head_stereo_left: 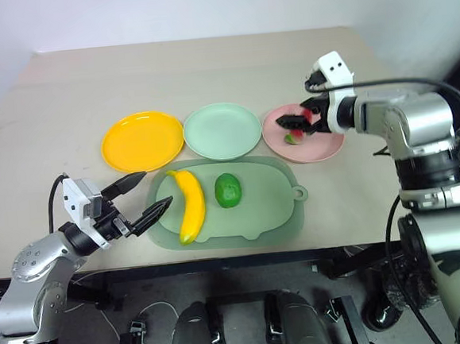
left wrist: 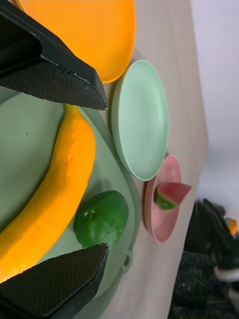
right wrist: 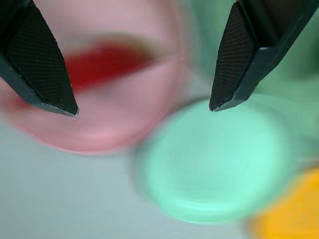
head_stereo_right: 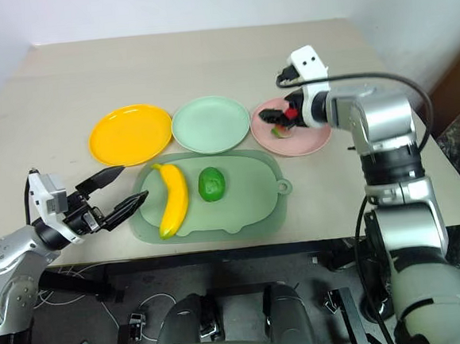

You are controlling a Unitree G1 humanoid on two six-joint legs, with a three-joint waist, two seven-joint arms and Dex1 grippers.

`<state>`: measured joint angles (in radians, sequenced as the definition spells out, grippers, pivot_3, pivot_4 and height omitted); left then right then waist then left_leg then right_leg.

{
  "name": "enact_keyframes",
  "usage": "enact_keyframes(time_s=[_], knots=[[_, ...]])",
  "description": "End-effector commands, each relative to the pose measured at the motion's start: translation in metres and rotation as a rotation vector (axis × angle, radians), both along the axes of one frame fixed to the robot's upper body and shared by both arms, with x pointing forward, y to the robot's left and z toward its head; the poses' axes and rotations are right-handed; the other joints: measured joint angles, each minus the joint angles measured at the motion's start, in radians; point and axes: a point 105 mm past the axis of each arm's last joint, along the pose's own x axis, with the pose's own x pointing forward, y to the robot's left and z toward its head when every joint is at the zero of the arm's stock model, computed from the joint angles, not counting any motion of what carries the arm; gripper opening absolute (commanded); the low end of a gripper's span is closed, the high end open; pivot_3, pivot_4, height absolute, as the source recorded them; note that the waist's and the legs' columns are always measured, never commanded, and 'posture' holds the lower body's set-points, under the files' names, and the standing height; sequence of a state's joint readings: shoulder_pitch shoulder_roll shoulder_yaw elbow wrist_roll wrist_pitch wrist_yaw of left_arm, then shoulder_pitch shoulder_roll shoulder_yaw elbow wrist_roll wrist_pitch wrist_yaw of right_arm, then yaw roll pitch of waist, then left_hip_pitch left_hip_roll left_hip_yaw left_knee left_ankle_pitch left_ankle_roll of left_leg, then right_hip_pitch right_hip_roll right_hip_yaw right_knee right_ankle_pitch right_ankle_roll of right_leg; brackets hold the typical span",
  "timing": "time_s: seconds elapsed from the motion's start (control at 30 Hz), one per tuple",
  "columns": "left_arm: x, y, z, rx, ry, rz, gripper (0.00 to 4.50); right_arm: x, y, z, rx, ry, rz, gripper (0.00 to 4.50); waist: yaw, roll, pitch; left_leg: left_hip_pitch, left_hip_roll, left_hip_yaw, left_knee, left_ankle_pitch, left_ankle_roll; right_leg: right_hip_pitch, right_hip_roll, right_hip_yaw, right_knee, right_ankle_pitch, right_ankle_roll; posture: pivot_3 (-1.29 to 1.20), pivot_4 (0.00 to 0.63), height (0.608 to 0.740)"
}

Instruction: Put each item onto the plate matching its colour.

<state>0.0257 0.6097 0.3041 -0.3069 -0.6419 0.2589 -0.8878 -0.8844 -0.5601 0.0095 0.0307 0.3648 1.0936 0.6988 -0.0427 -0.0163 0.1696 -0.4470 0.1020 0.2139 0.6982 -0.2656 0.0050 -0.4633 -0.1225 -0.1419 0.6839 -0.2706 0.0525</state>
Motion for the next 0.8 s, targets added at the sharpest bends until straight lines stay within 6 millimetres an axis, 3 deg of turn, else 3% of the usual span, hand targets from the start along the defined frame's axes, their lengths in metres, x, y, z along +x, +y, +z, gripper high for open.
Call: enact_keyframes(time_s=[0.03,0.2,0.33,0.63,0.8], knots=[[-0.003,0.001,0.009,0.007,-0.030,-0.009,4.50,-0.035,0.027,0.013,0.078,-0.069,0.181,4.47,0.000,0.000,0.000,0.000,0.000,0.000,0.000,0.000,0.000,0.000,0.000,0.000,0.000,0.000,0.000,0.00,0.150,0.695],[-0.004,0.004,0.012,-0.017,-0.024,0.000,4.50,-0.068,0.053,-0.001,0.130,-0.066,0.344,4.47,0.002,0.000,0.000,0.001,0.000,-0.001,0.000,0.000,0.000,0.001,0.000,0.000,0.000,0.000,0.000,0.00,0.150,0.695],[-0.004,0.005,0.011,-0.004,-0.024,0.003,4.50,-0.065,0.060,-0.029,0.174,0.055,0.306,4.47,0.002,-0.001,-0.001,0.002,0.000,-0.001,0.000,0.000,0.000,0.002,0.000,0.000,0.000,0.000,0.000,0.00,0.150,0.695],[-0.002,0.006,0.012,-0.004,-0.032,0.010,4.50,-0.066,0.083,-0.049,0.201,0.143,0.286,4.47,0.002,-0.001,-0.001,0.002,0.000,-0.001,0.000,0.000,0.000,0.002,0.000,-0.001,0.000,0.000,0.000,0.00,0.150,0.695],[0.001,0.010,0.019,-0.059,-0.049,0.040,4.50,-0.058,0.092,-0.068,0.209,0.302,0.220,4.47,0.001,-0.001,-0.001,0.002,0.000,-0.001,0.000,0.000,0.000,0.002,0.000,-0.001,0.000,0.000,0.000,0.00,0.150,0.695]])
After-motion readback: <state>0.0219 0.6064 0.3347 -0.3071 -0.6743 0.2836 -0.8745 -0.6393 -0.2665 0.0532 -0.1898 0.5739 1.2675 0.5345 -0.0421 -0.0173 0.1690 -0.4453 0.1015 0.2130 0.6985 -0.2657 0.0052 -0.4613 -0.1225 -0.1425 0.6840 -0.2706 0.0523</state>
